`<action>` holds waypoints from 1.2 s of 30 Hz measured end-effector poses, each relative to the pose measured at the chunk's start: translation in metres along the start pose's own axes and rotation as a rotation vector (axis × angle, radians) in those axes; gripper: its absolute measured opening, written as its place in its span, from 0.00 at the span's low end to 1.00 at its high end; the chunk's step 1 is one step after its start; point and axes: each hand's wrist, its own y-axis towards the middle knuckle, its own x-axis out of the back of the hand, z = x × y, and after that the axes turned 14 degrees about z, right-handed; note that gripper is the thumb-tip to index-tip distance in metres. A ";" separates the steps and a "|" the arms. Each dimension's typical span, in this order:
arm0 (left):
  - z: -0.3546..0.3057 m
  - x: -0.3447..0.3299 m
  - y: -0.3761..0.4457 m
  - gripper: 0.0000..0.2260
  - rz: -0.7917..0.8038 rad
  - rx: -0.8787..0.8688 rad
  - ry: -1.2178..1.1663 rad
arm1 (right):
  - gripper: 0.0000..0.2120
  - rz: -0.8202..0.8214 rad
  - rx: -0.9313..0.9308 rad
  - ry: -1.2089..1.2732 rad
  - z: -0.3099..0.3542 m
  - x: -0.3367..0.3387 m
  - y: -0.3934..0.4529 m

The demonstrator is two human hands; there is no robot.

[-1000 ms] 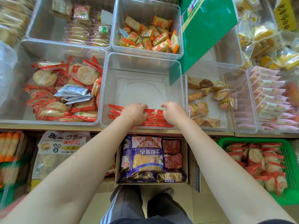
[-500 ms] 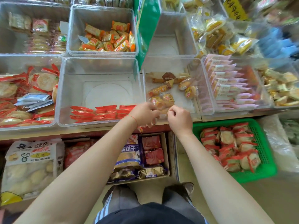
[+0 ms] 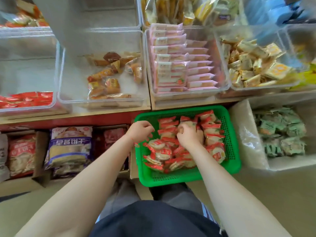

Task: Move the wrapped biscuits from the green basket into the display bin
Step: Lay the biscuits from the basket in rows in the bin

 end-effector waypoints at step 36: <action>-0.051 -0.114 0.068 0.17 -0.138 0.132 -0.466 | 0.16 0.230 0.168 0.668 -0.083 0.055 0.031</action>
